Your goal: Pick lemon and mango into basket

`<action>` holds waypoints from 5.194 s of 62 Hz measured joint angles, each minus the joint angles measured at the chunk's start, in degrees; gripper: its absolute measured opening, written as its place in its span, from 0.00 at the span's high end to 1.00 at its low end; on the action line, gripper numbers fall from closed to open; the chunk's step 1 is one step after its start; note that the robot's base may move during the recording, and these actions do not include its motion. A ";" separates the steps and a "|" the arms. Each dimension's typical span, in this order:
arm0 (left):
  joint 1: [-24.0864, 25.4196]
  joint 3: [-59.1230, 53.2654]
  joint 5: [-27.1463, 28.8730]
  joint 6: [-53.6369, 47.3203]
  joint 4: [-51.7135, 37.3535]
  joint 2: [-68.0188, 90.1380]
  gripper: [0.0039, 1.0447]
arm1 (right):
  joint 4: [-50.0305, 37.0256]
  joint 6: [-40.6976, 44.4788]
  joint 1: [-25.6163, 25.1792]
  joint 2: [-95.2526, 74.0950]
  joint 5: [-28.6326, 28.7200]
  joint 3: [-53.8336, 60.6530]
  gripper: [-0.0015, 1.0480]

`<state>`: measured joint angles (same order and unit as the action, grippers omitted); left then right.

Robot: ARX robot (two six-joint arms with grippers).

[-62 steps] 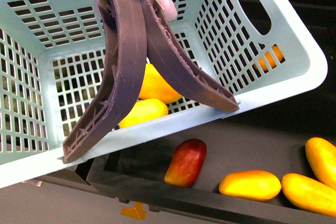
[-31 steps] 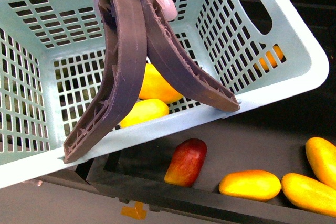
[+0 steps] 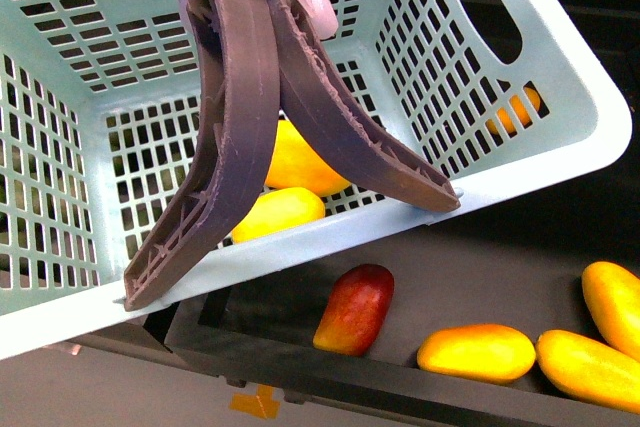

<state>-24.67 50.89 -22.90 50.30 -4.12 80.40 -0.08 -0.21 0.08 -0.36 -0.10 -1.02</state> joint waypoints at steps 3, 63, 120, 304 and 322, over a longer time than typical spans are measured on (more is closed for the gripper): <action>0.00 0.00 0.00 0.00 0.00 0.00 0.96 | 0.00 0.00 0.00 0.00 0.00 0.00 0.08; -0.07 0.02 -0.13 0.04 0.00 -0.09 0.96 | 0.13 0.02 0.02 0.13 -0.02 0.00 0.08; -0.02 0.02 -0.04 0.09 0.00 -0.09 0.96 | 0.15 0.02 0.00 0.15 0.02 0.00 0.08; 19.39 -35.69 28.20 -49.27 -55.71 -5.01 0.97 | 0.17 0.04 -0.04 0.13 0.09 0.04 0.08; 24.41 -45.31 23.23 -49.51 -53.46 -16.37 0.97 | 0.17 0.04 -0.04 0.13 0.09 0.04 0.08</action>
<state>-0.25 5.58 0.34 0.80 -57.58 64.03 0.10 -0.16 0.03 -0.23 -0.01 -0.97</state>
